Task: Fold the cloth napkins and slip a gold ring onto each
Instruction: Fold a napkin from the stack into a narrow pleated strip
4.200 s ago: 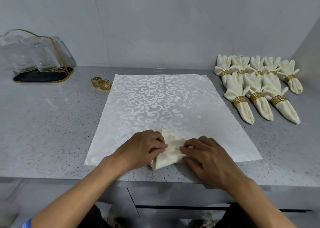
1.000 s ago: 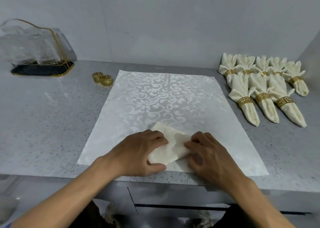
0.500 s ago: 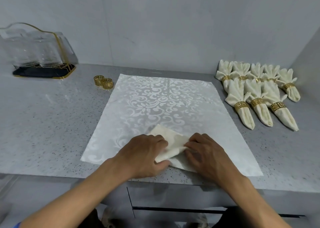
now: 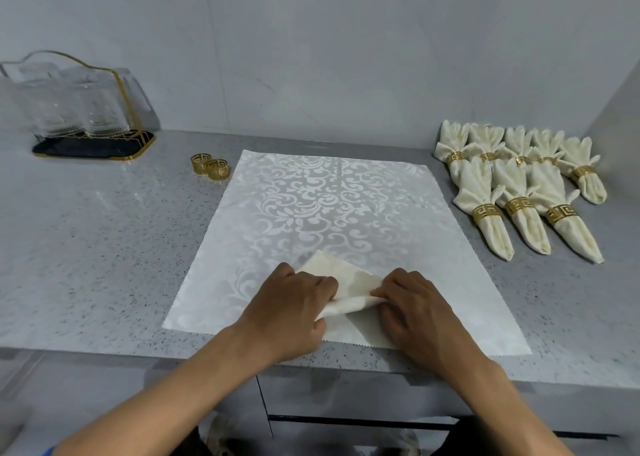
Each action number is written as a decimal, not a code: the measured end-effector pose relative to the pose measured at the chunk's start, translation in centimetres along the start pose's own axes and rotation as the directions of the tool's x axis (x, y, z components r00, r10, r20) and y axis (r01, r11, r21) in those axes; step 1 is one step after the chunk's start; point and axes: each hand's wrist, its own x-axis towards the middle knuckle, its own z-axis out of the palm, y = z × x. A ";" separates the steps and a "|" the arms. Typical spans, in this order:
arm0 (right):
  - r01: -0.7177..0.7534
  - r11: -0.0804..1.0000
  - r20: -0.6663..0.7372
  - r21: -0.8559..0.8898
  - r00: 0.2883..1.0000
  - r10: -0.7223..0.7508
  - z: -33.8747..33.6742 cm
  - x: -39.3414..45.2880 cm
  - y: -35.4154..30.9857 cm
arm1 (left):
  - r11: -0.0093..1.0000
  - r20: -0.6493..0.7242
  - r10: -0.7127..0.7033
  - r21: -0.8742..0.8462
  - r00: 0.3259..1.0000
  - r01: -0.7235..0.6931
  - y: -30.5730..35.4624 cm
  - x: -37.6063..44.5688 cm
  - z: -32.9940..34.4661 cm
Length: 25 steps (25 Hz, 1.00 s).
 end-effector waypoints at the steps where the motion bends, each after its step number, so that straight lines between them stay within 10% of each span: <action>1: 0.000 1.000 0.000 -0.002 1.000 0.000 0.0 0.0 0.0 | 0.999 -0.010 0.003 0.039 1.000 -0.003 0.3 0.2 0.2; 7: -0.023 1.000 0.047 -0.004 0.999 0.023 -0.4 0.3 0.3 | 0.943 0.205 -0.201 -0.226 0.958 0.246 -0.3 2.5 -2.1; 11: -0.092 0.996 0.188 -0.010 0.978 0.092 -1.7 2.2 1.2 | 0.618 0.496 -0.342 -0.520 0.798 0.589 -2.9 5.6 -3.0; 15: -0.276 0.938 0.196 0.211 0.952 0.236 -2.1 2.4 1.5 | 0.448 0.479 -0.401 -0.641 0.781 0.623 -3.8 5.5 -1.7; 25: -0.257 0.943 -0.025 0.212 0.963 0.269 -0.6 2.2 3.1 | 0.937 -0.072 -0.217 -0.297 0.974 0.187 -3.9 3.2 1.7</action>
